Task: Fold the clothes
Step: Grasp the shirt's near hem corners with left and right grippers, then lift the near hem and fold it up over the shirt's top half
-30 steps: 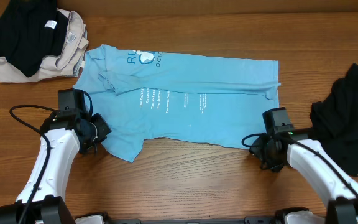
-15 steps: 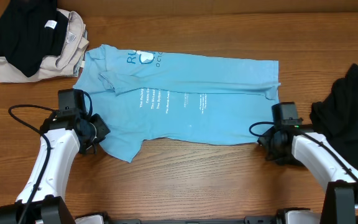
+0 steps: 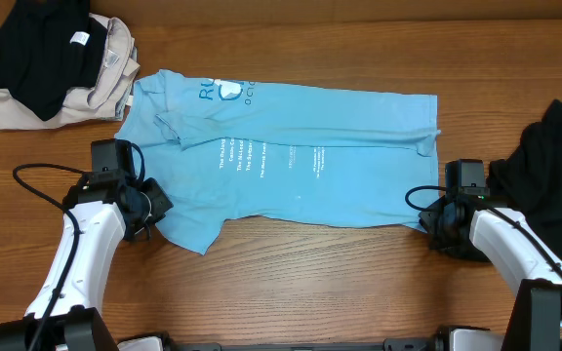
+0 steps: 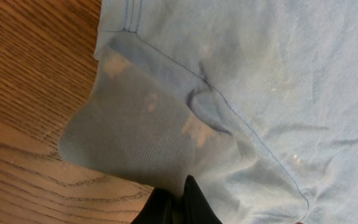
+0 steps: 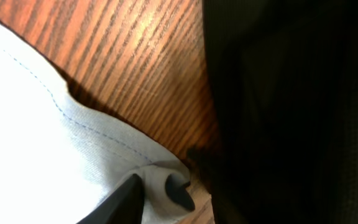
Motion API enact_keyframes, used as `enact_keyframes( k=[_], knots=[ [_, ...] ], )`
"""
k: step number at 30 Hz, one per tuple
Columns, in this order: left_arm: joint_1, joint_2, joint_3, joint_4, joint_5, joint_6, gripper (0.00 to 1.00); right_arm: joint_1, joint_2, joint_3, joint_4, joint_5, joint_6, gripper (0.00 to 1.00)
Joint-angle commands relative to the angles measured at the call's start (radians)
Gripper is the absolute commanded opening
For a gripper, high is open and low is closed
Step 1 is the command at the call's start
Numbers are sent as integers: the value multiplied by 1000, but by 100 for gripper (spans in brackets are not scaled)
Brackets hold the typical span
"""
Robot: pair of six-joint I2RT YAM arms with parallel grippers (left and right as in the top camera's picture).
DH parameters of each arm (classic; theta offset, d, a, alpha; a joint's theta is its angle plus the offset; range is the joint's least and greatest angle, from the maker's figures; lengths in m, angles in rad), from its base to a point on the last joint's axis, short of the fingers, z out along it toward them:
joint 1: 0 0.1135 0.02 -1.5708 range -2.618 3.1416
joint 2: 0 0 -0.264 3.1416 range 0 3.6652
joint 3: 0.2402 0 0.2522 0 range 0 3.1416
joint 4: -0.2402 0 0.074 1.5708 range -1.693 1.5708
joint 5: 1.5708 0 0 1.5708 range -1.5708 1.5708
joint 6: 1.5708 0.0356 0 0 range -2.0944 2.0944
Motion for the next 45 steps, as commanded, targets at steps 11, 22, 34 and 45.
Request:
enact_keyframes(
  k=[11, 22, 34, 45],
  knots=[
    [10, 1, 226, -191, -15, 90, 4, -11, -8, 197, -235, -57, -129, 4],
    [10, 1, 508, -487, -30, 180, 4, -14, -227, 361, -544, -60, -221, 4],
    [10, 5, 536, -553, -50, 221, 4, -14, -326, 361, -609, -64, -254, 4],
    [9, 109, 515, -215, -42, 200, 4, -14, -79, 360, -355, -61, -259, 4]
  ],
)
